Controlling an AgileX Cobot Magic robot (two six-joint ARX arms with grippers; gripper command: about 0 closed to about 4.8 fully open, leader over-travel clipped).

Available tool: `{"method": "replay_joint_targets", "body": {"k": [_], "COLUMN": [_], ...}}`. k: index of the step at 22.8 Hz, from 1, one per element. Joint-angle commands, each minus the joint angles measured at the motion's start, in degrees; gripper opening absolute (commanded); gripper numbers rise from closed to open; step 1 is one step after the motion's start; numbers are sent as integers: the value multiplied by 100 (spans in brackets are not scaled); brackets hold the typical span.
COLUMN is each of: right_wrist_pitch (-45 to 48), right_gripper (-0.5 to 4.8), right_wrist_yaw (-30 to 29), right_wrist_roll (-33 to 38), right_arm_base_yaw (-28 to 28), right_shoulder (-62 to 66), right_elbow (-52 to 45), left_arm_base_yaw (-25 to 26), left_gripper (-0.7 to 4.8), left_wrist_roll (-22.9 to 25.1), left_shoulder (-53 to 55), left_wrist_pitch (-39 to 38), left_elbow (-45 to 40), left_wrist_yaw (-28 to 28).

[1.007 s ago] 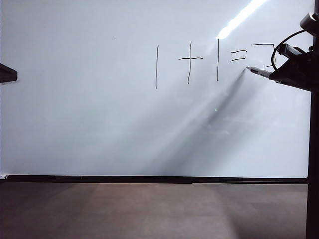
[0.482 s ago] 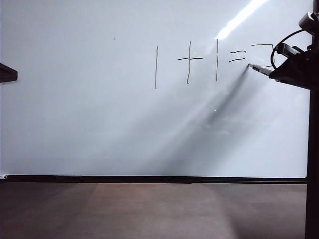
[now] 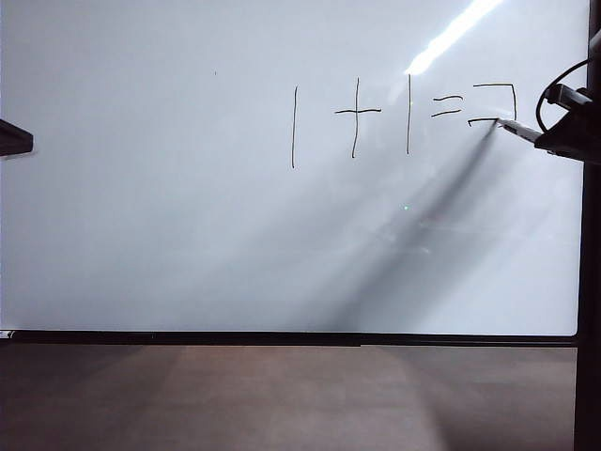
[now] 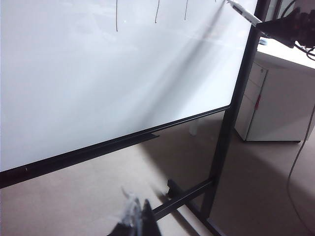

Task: Reach to the right to find the marker pen, pick it up, and write the answer to the math problem on the whiteboard.

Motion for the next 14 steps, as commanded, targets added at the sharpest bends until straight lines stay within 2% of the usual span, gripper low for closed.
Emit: {"method": "replay_joint_targets", "body": {"k": [1,5,8,10,14], "right_wrist_pitch": [0,-4,42,90,363], "right_gripper": [-9,-9,-9,-9,-9], "right_wrist_yaw": [138,116,-221,-361,-258], "right_wrist_roll": [50,98,184,208,376], "right_arm_base_yaw": [-166,-323,-319,-232,37], "right_shoulder": [-11,-11,-33,-74,-157], "right_elbow": [37,35,35,2,-142], "left_arm_base_yaw": [9,9,9,9,9], "left_gripper": [-4,-5,-4,-5,-4], "left_wrist_roll": [7,7,7,7,7], "left_shoulder": [7,7,7,7,7], "left_wrist_pitch": [70,70,68,70,70], "left_elbow": [4,4,4,4,4], "left_wrist_yaw": [-2,-2,-2,-2,-2]}}
